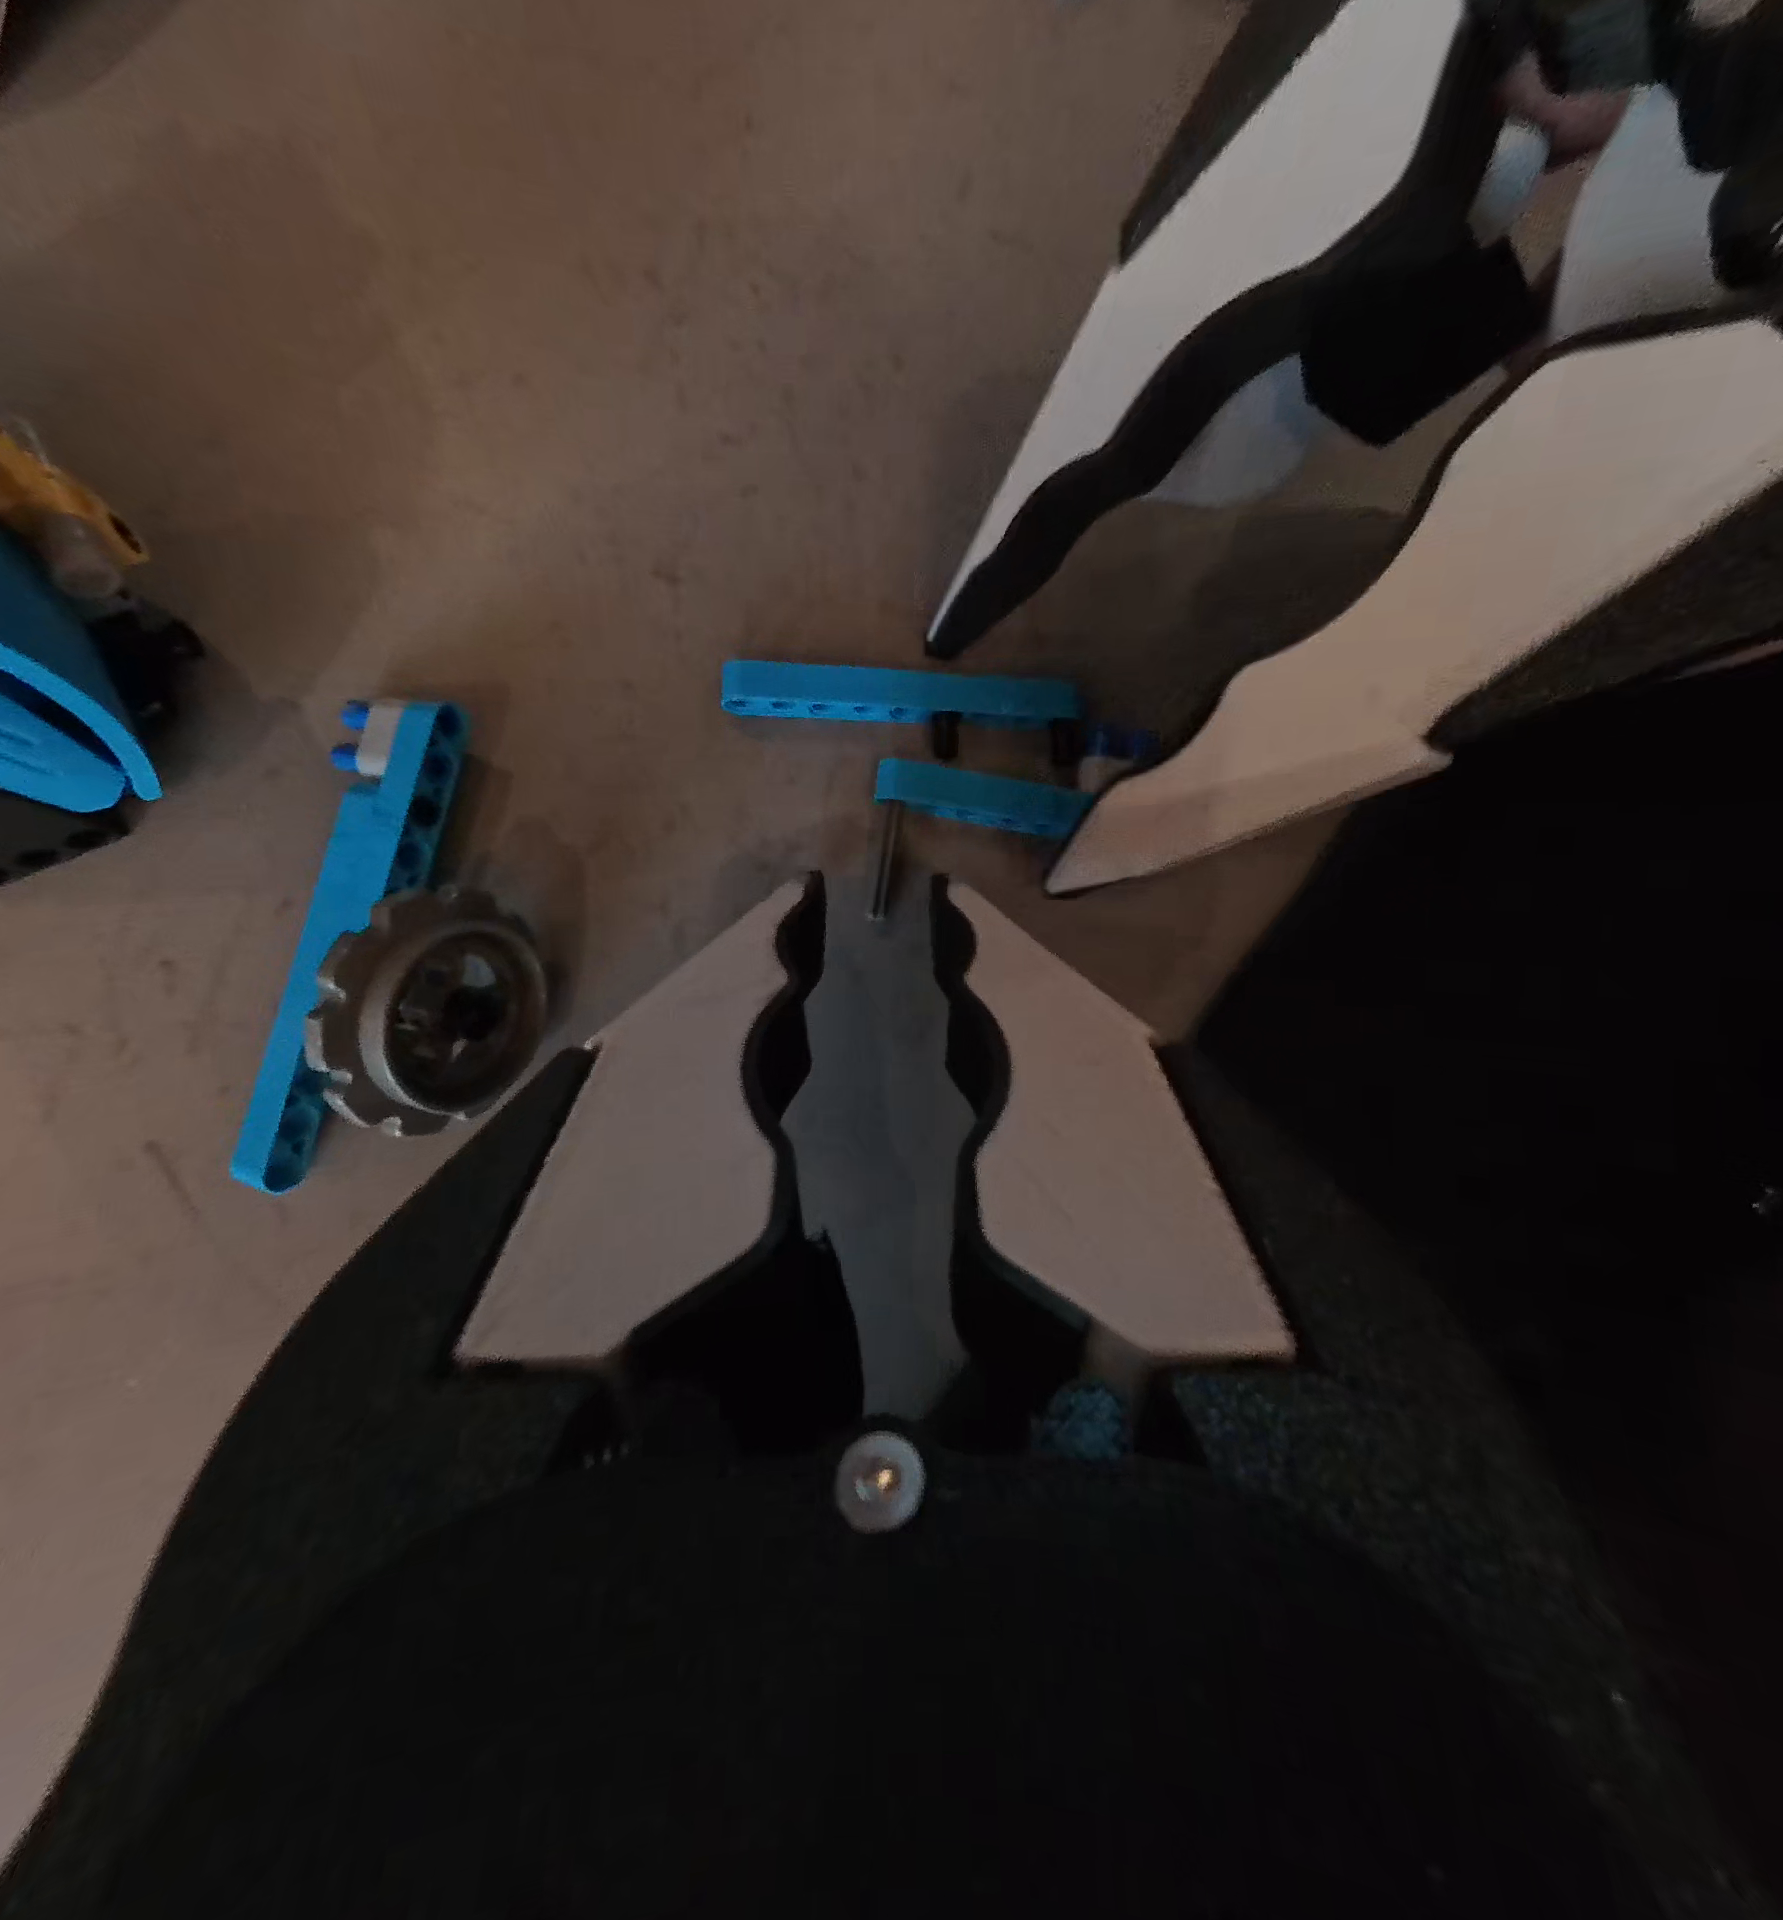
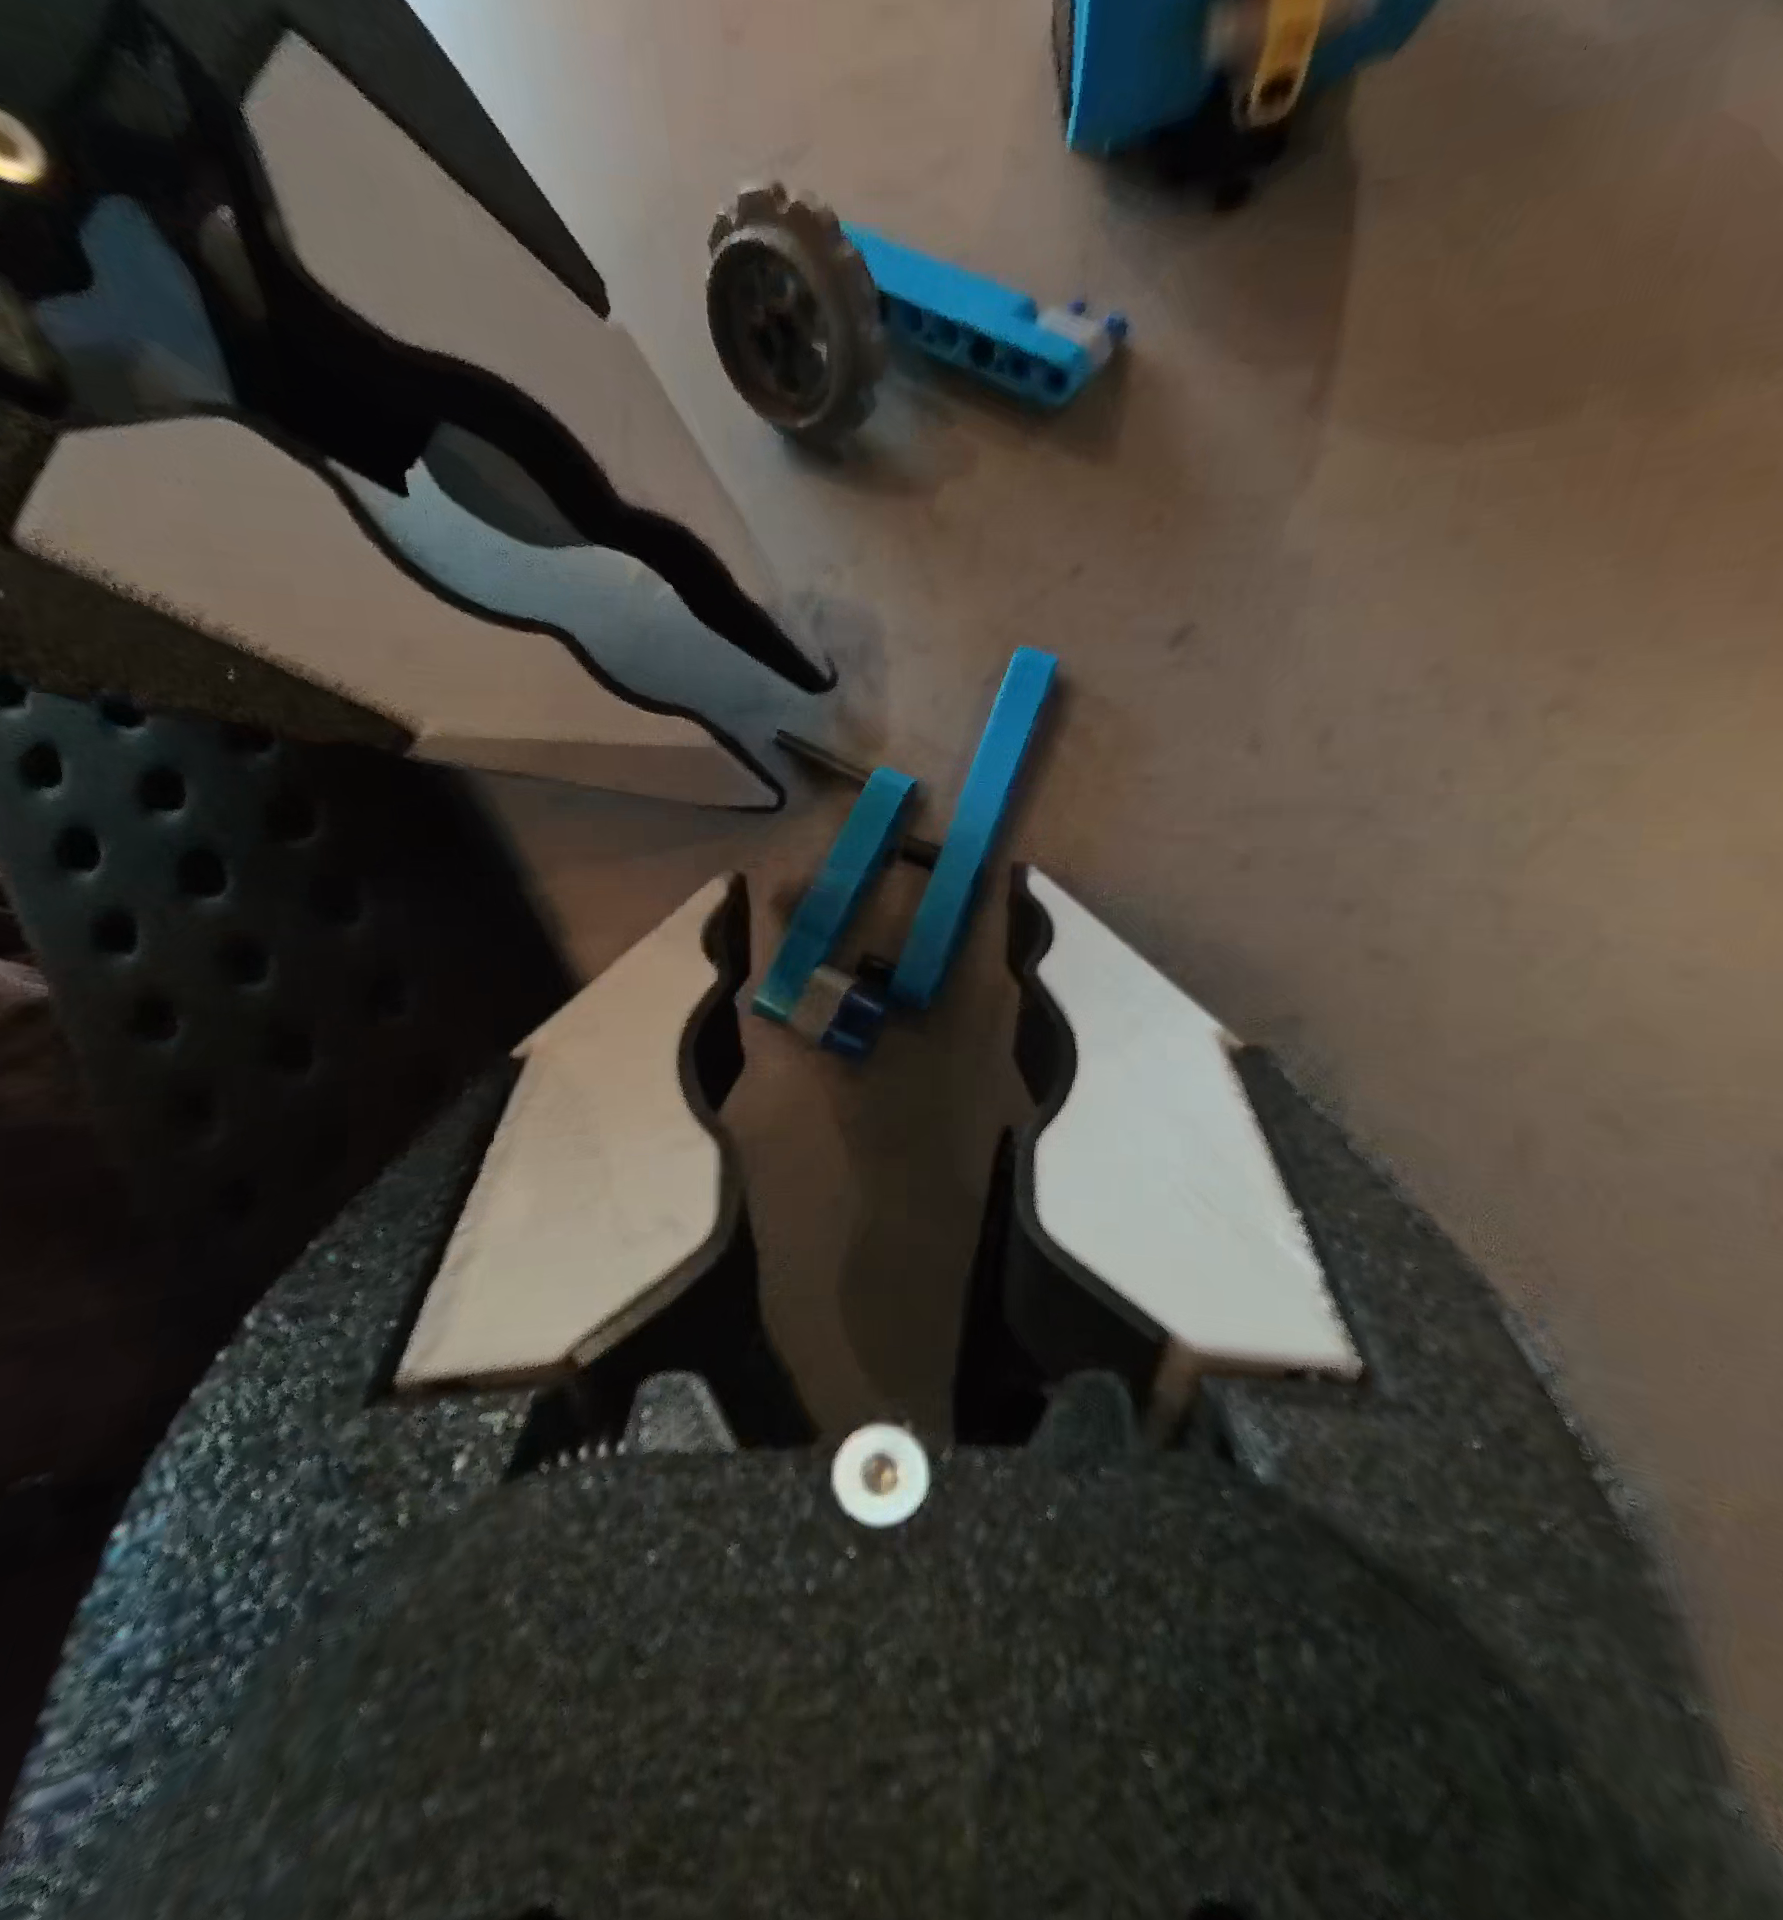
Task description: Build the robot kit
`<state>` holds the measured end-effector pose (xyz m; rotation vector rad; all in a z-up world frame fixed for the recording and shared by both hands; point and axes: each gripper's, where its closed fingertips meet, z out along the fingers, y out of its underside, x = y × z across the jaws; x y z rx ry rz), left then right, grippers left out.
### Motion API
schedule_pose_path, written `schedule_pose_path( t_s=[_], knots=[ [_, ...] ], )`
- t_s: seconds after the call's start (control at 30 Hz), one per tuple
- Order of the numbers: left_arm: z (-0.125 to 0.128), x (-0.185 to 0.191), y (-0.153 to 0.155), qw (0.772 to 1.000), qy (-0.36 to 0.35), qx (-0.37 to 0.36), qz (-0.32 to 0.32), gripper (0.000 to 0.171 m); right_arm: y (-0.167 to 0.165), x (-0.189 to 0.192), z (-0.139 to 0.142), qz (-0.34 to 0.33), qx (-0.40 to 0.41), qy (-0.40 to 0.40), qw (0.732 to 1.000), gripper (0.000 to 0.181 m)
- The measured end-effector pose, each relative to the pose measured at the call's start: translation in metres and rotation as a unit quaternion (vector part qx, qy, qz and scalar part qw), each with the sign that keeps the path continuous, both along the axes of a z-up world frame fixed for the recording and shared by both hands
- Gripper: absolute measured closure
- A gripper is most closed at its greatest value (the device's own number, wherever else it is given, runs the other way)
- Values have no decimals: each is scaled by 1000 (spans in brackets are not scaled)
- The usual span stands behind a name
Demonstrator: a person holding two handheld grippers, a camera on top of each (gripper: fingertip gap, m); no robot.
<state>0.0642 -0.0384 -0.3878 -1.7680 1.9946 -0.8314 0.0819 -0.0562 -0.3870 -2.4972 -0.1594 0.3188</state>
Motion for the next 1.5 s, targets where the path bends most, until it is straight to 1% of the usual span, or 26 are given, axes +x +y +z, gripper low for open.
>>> schedule_pose_path(
  t_s=[0.03, 0.1, 0.13, 0.2, 0.3, 0.4, 0.5, 0.57, 0.6, 0.73, 0.8, 0.87, 0.9, 0.97, 1.13, 1.33, 1.43, 1.5],
  knots=[
    [0, 0, 0, 1000, 1, 1, -1, 154, 0, -1, -1, -11, -3, 4, 1000, 132],
    [-2, -1, -1, 1000, 3, 0, -3, 159, 2, 4, -3, -28, 0, -23, 999, 142],
    [-2, -1, -2, 1000, 4, -2, -4, 163, 2, 6, -4, -26, 1, -38, 999, 144],
    [-2, 0, -3, 1000, 6, -11, -8, 164, 2, 10, -5, -25, -1, -69, 997, 154],
    [-2, 2, -6, 999, 8, -27, -17, 166, 1, 10, -5, -11, 0, -70, 997, 154],
    [-2, 5, -9, 999, 8, -21, -27, 167, 1, 11, -5, 16, 9, -67, 998, 155],
    [-2, 7, -9, 999, 5, -23, -26, 167, 0, 10, -5, 19, 9, -51, 998, 154],
    [-1, 8, -10, 999, 5, -29, -26, 167, 0, 8, -4, 20, 3, -51, 999, 149],
    [-2, 8, -10, 999, 6, -29, -24, 167, 1, 7, -4, 18, 1, -54, 998, 146],
    [-2, 8, -10, 999, 7, -23, -25, 167, 4, 8, -5, -1, -1, -83, 997, 149],
    [-2, 8, -10, 999, 7, -19, -24, 167, 5, 9, -5, -13, 0, -82, 997, 150],
    [-2, 7, -10, 999, 8, -20, -24, 167, 5, 11, -5, -25, 1, -79, 997, 157],
    [-2, 7, -11, 999, 8, -21, -24, 167, 4, 12, -5, -28, 1, -72, 997, 157],
    [-2, 7, -11, 999, 8, -20, -24, 167, 4, 12, -5, -33, 0, -61, 998, 157],
    [0, 8, -14, 999, 2, -16, -29, 169, 1, 18, -5, -47, -1, -75, 996, 158],
    [2, 20, -24, 999, 3, -17, -47, 171, -8, 32, -5, -84, -1, -78, 993, 158],
    [2, 21, -24, 999, 5, -11, -52, 171, -10, 35, -5, -91, 1, -67, 994, 158],
    [3, 22, -25, 998, -2, -12, -58, 171, -10, 35, -5, -84, 3, -67, 994, 158]
  ],
)
